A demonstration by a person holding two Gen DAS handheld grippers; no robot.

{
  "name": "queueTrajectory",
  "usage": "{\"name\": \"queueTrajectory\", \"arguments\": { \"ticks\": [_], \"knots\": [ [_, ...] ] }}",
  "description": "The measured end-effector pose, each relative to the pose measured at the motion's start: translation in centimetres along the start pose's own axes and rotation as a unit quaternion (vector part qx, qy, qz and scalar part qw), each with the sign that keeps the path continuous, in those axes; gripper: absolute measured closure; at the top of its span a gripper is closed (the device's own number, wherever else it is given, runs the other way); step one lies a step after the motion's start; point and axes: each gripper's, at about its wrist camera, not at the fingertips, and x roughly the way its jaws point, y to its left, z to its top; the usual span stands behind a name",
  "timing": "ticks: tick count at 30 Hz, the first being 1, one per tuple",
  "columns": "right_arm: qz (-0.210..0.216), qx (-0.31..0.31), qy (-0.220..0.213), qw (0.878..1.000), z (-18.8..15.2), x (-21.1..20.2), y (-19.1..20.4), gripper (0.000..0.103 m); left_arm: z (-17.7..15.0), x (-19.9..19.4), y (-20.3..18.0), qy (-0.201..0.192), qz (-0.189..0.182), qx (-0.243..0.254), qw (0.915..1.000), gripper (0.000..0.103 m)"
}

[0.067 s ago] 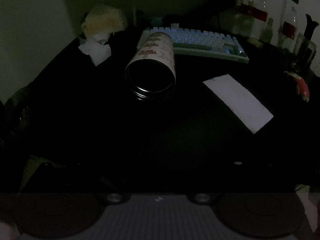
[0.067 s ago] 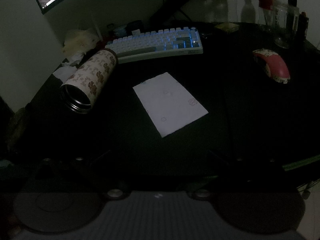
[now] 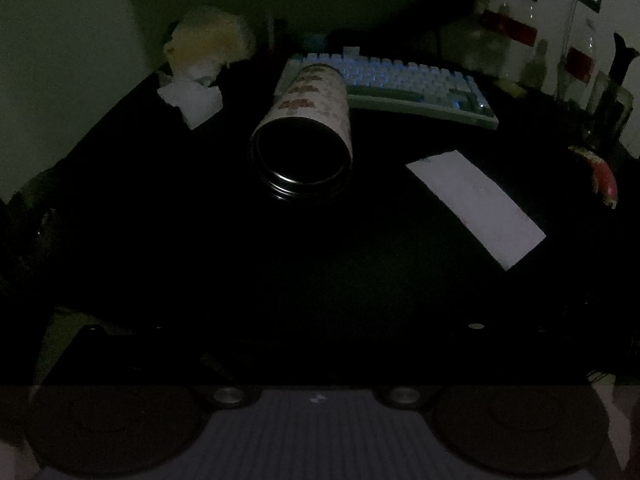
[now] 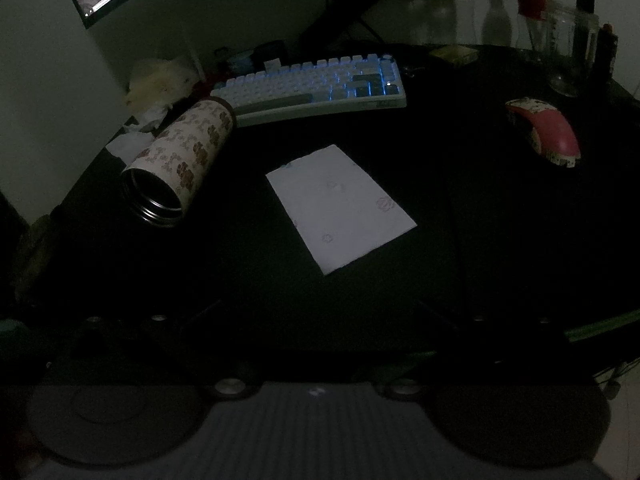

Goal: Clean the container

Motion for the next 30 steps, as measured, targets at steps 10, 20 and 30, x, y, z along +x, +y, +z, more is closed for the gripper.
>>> {"name": "queueTrajectory", "arguments": {
  "ticks": [10,20,30],
  "knots": [
    [-0.002,0.002,0.002,1.0,0.0,-0.1,0.0,0.0,0.0,0.1,0.3,0.005,-0.012,-0.008,0.9999,0.0],
    [-0.004,-0.003,0.008,1.0,-0.1,0.5,0.2,0.0,0.0,0.1,0.5,0.006,-0.009,-0.004,0.9999,0.0],
    [-0.005,-0.006,0.022,1.0,1.3,2.0,-0.2,0.0,1.0,1.0,0.8,-0.015,-0.012,-0.018,0.9996,0.0]
  ]
}}
